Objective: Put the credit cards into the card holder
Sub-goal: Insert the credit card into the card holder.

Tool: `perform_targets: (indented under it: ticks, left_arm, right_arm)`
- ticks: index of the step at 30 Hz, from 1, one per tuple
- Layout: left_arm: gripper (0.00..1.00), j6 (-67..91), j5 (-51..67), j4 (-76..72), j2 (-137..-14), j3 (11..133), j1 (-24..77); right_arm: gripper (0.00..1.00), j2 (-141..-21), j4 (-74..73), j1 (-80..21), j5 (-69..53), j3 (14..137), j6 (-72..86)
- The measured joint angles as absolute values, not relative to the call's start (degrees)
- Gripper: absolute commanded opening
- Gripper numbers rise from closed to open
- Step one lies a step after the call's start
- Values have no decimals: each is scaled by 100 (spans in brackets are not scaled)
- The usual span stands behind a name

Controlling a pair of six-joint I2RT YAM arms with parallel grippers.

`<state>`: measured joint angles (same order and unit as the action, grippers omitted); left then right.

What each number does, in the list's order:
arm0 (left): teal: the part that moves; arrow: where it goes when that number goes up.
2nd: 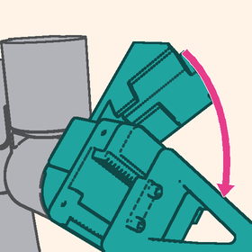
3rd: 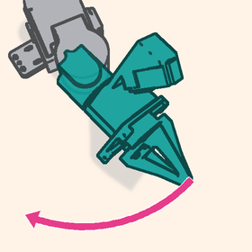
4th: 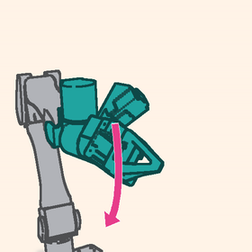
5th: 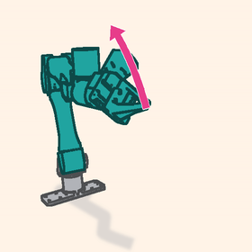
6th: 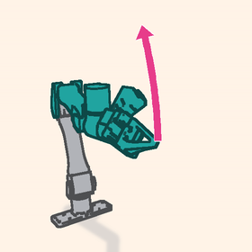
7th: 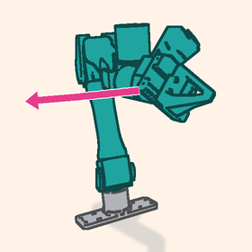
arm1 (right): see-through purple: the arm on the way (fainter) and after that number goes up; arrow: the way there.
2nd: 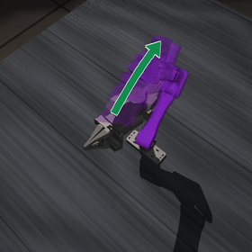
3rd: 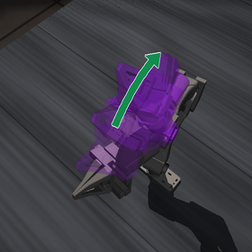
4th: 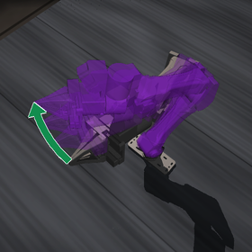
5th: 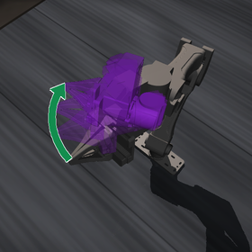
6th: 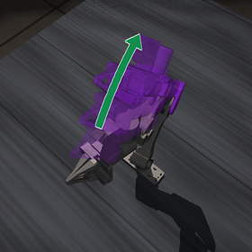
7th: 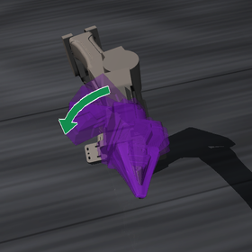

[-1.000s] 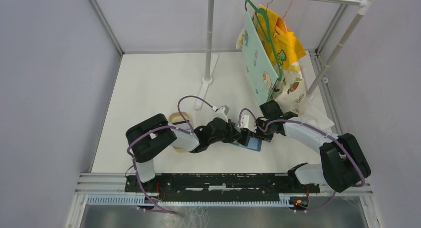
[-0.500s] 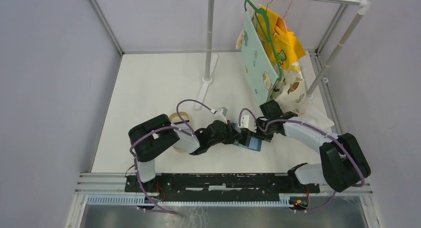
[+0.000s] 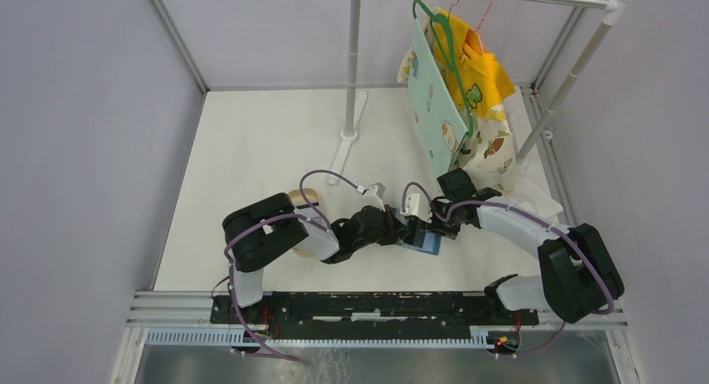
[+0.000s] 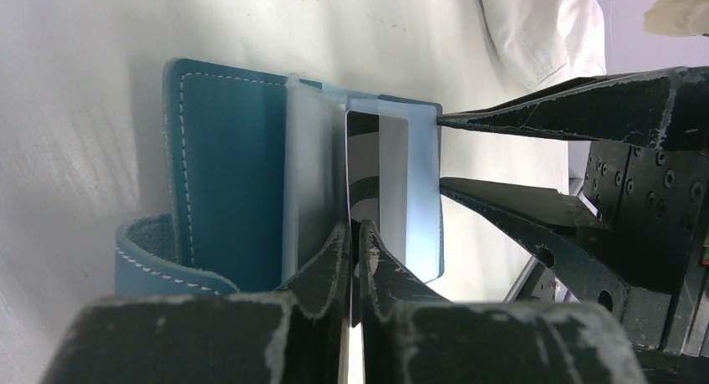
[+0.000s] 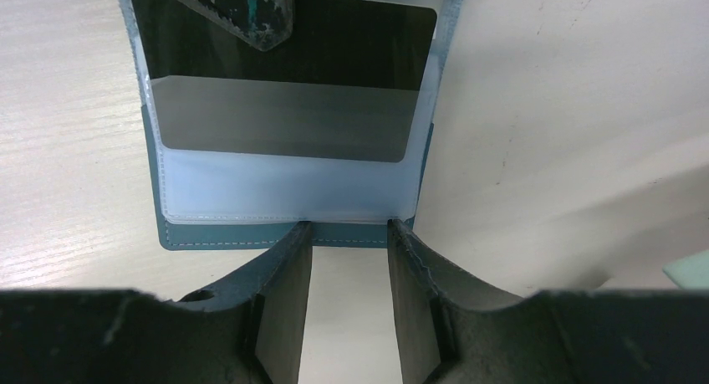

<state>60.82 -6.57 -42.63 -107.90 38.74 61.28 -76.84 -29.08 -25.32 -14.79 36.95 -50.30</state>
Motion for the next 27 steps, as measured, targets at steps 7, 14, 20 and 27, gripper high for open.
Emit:
perform_targets:
  ticks: [7, 14, 20, 27]
  left_arm:
    - [21, 6080, -602, -4248, -10892, 3955, 6189]
    - [30, 6077, -585, -4263, -10892, 3959, 6195]
    - [33, 6071, -565, -4311, -10888, 3959, 6202]
    - [40, 6055, -558, -4300, -10849, 3959, 6224]
  right_arm:
    - [44, -7697, -2919, -2532, -1479, 3706, -5030]
    - [44, -7699, -2919, -2532, -1483, 3706, -5028]
    - [44, -7699, -2921, -2532, -1500, 3710, -5028]
    - [44, -7710, -2926, -2532, -1522, 3717, -5022]
